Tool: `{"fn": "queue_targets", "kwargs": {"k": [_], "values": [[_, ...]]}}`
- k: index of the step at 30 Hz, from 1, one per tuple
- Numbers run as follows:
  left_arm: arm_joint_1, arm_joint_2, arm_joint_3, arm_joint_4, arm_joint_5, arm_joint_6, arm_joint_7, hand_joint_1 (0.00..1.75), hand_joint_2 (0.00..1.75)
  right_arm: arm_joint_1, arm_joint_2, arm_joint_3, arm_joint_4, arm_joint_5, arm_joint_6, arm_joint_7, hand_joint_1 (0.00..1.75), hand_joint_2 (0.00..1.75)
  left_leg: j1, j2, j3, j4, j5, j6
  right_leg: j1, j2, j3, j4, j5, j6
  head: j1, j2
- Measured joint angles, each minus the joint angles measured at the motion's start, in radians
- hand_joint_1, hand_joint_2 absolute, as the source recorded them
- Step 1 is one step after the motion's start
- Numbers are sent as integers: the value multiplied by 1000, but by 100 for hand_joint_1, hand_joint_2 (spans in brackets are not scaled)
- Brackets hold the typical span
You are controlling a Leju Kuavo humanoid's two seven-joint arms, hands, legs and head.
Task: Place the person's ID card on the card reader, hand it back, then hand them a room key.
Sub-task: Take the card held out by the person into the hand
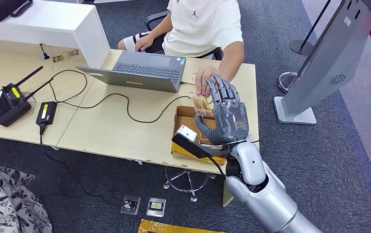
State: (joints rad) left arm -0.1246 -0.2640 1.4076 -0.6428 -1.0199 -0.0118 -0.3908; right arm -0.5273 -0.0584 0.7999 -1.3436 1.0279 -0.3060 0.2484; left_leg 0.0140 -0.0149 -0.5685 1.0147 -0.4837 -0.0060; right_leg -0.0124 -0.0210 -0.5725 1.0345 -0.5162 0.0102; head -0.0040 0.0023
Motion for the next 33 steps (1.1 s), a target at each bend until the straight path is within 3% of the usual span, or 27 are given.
{"fn": "queue_targets", "kwargs": {"k": [12,14,16,17,18,33], "values": [[-2,13,0,36,-33,0,-21,0,175,-9,-8,39,50,-22,-5,36,5,175,0,0,0,0,0,0,0,1,0,0,0,0,0,0],[-2,14,0,39,-36,0,-21,0,175,-9,-10,44,52,-22,-7,39,48,175,0,0,0,0,0,0,0,1,0,0,0,0,0,0],[-2,15,0,41,-38,0,-21,0,175,-9,-12,49,54,-21,-9,41,119,175,0,0,0,0,0,0,0,1,0,0,0,0,0,0],[-2,16,0,43,-38,0,-21,0,175,-9,-13,51,54,-21,-9,42,142,175,0,0,0,0,0,0,0,1,0,0,0,0,0,0],[-2,17,0,44,-39,0,-21,0,175,-9,-14,54,55,-21,-10,43,154,175,0,0,1,0,0,0,0,1,0,0,0,0,0,0],[-3,21,0,58,-53,0,-21,0,175,-7,-33,61,56,-11,-23,64,161,175,0,1,1,0,0,0,0,2,0,0,0,0,0,0]]}}
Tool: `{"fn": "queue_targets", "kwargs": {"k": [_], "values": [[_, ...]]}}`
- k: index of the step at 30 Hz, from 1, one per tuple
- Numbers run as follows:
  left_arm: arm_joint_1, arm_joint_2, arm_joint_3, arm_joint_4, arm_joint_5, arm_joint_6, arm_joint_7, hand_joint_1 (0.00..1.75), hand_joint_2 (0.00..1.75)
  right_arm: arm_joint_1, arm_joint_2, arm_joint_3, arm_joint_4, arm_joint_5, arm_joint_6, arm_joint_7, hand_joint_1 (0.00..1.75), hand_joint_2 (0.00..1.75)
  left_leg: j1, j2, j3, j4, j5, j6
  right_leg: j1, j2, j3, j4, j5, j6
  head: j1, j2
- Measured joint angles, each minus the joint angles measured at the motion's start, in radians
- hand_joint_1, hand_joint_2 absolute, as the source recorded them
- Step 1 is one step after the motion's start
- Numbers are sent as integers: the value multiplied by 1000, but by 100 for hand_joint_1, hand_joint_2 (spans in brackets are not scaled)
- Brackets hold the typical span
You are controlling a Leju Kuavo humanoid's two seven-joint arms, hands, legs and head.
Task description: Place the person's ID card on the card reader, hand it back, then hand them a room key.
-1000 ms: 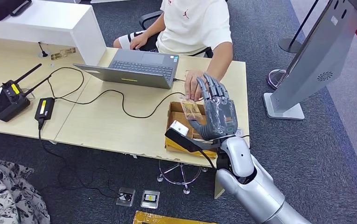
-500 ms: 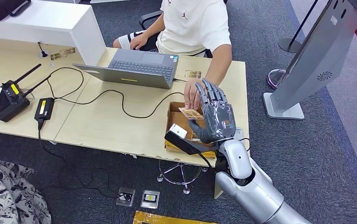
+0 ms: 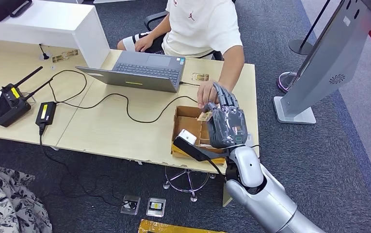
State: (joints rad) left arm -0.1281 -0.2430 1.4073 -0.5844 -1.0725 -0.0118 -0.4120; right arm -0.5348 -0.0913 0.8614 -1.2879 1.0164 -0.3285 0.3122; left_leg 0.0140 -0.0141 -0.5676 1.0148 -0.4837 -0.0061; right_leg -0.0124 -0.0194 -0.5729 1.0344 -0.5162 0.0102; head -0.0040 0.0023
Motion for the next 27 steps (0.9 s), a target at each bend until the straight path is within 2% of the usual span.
{"fn": "queue_targets", "kwargs": {"k": [10,14,17,23,27], "values": [[0,0,0,4,-10,0,5,0,175,2,-8,1,0,2,0,8,165,175,0,0,0,0,0,0,0,0,0,0,0,0,0,0],[-1,0,0,4,-19,0,21,0,175,5,-11,5,0,2,-1,11,174,175,0,0,0,0,0,0,0,0,0,0,0,0,0,0],[-1,0,0,4,-25,0,38,0,175,11,-14,9,0,-4,-16,21,175,175,0,0,0,0,0,0,0,0,0,0,0,0,0,0],[-1,-1,0,-10,-34,0,85,0,175,42,-38,-23,8,-106,-160,39,175,175,0,0,0,0,0,0,0,0,0,0,0,0,0,0],[0,-2,0,-27,-38,0,121,0,175,85,-61,-72,27,-276,-283,2,175,175,0,0,0,0,0,0,0,0,0,-1,0,0,0,0]]}}
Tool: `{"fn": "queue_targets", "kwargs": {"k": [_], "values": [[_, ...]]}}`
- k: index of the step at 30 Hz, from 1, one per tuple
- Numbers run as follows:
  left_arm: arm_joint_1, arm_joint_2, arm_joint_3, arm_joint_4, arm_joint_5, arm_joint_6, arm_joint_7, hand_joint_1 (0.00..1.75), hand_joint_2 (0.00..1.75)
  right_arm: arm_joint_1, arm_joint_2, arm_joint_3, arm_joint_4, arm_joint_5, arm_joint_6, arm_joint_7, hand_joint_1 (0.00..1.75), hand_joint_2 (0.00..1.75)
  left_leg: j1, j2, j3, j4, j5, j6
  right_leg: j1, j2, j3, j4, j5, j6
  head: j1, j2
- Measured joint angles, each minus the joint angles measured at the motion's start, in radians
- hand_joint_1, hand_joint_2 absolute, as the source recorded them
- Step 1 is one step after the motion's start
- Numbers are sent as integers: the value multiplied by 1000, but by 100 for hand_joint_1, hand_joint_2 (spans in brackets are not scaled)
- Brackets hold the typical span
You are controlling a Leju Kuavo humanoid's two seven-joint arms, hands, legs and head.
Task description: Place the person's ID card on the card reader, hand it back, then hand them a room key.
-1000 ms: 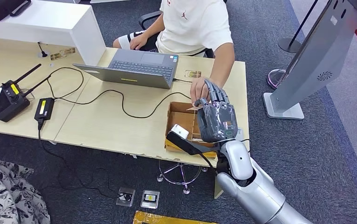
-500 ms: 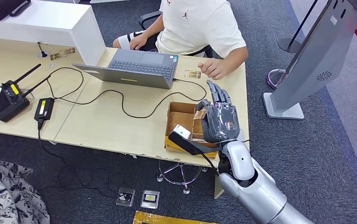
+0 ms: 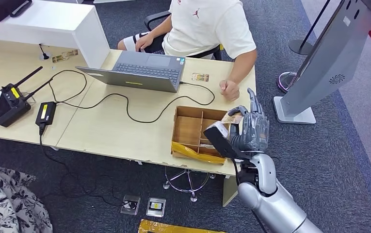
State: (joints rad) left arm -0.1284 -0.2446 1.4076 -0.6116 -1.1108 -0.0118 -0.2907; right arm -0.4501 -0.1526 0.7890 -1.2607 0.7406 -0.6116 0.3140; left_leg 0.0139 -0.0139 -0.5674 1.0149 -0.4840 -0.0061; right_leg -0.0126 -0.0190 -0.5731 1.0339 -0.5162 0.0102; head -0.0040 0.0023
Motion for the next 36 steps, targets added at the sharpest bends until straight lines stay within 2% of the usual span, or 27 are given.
{"fn": "queue_targets", "kwargs": {"k": [4,9,16,28,36], "values": [[1,-1,0,-23,-14,0,36,0,175,52,-16,-51,24,-120,-55,-48,175,175,0,0,0,0,0,0,0,1,0,0,0,0,0,0],[0,-9,0,-61,-51,0,96,0,175,83,-23,-90,60,-173,-59,-91,175,175,0,1,0,0,0,0,0,1,0,0,0,0,0,0],[-1,-25,0,-117,-116,0,178,0,175,90,-8,-97,115,-239,-58,-152,175,175,0,1,0,0,0,0,0,1,0,0,0,0,0,0],[-3,-44,0,-162,-100,0,183,0,175,83,51,-95,252,-288,-58,-228,175,175,0,1,0,0,0,0,0,1,0,0,0,0,0,0],[-3,-50,0,-177,-100,0,183,0,175,74,74,-97,308,-292,-58,-244,175,175,0,1,0,0,0,0,0,1,0,0,0,0,0,0]]}}
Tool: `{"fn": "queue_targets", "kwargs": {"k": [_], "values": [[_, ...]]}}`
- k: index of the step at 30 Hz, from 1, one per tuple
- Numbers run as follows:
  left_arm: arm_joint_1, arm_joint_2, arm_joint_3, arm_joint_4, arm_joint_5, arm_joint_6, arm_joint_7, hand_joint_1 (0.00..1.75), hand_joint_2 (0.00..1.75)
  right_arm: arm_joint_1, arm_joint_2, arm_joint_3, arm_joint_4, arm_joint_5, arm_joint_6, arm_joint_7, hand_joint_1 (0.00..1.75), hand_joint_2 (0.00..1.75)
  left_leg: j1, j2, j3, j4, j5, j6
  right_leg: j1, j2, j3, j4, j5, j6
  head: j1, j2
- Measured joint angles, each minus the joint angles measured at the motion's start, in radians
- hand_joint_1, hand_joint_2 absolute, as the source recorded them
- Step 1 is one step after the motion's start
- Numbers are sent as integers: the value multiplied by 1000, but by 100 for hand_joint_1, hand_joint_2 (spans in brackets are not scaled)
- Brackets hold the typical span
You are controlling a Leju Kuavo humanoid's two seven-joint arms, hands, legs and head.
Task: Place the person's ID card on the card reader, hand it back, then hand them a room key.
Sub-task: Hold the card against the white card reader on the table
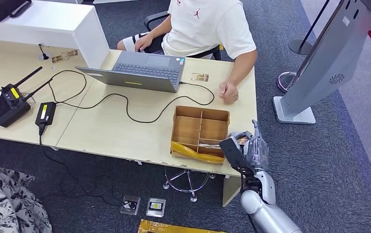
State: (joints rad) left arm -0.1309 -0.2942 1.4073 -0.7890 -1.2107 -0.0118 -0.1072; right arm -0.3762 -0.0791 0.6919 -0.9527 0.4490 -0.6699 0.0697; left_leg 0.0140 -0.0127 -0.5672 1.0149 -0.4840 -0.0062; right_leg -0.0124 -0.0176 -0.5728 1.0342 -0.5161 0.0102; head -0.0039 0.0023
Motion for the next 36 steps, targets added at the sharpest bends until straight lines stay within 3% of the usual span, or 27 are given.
{"fn": "queue_targets", "kwargs": {"k": [12,36], "values": [[0,-4,0,-19,-24,0,36,0,175,-5,35,-64,67,52,0,-48,175,175,0,0,1,0,0,0,0,0,1,0,0,0,0,0],[1,-9,0,-26,3,0,19,0,175,48,78,-225,118,103,0,-74,175,175,0,0,0,0,0,0,0,0,0,0,0,0,0,0]]}}
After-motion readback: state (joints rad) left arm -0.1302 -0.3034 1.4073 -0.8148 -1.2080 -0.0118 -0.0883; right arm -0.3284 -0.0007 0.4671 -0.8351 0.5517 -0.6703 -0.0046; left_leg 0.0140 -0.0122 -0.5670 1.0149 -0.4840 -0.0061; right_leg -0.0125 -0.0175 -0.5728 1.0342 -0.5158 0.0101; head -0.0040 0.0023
